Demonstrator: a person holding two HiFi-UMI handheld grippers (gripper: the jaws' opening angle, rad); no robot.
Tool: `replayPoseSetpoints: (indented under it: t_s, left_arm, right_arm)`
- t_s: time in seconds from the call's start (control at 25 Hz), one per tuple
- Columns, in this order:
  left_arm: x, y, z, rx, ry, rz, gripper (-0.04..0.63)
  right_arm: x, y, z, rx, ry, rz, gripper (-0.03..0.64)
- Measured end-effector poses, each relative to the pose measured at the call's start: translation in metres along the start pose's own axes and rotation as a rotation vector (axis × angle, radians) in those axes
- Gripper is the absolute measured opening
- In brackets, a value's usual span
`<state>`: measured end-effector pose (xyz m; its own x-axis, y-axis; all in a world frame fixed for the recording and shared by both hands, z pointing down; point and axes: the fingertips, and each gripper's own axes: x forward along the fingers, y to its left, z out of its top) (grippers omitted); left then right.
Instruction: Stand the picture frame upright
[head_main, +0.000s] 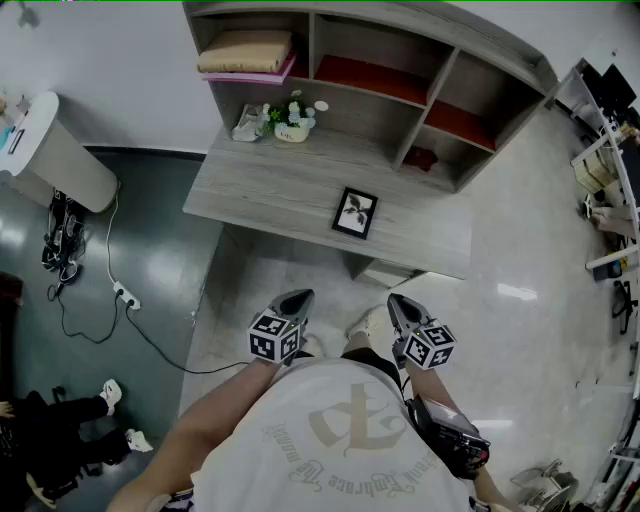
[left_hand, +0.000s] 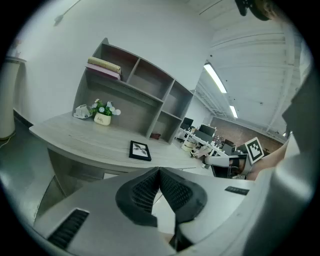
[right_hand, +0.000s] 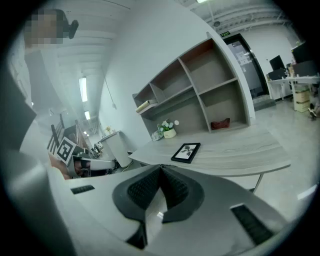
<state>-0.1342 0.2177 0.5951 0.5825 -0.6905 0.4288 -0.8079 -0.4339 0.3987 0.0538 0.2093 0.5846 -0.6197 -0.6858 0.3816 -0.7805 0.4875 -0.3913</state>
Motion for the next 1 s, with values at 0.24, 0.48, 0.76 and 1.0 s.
replayPoseSetpoints:
  t_s: [0.24, 0.48, 0.76, 1.0]
  left_arm:
    - [-0.001, -0.013, -0.005, 0.01, 0.004, -0.022, 0.009]
    - [0.0, -0.025, -0.007, 0.024, 0.011, -0.044, 0.009]
    - [0.004, -0.026, -0.009, 0.024, 0.016, -0.052, 0.009]
    - [0.007, -0.027, -0.01, 0.025, 0.025, -0.059, 0.009]
  right_arm:
    - [-0.015, 0.006, -0.007, -0.003, -0.006, 0.005, 0.003]
    - [-0.03, 0.002, -0.012, 0.0, -0.013, -0.022, 0.003]
    - [-0.033, -0.001, -0.016, 0.014, -0.023, -0.049, 0.003]
    - [-0.037, -0.007, -0.02, 0.036, -0.024, -0.068, 0.005]
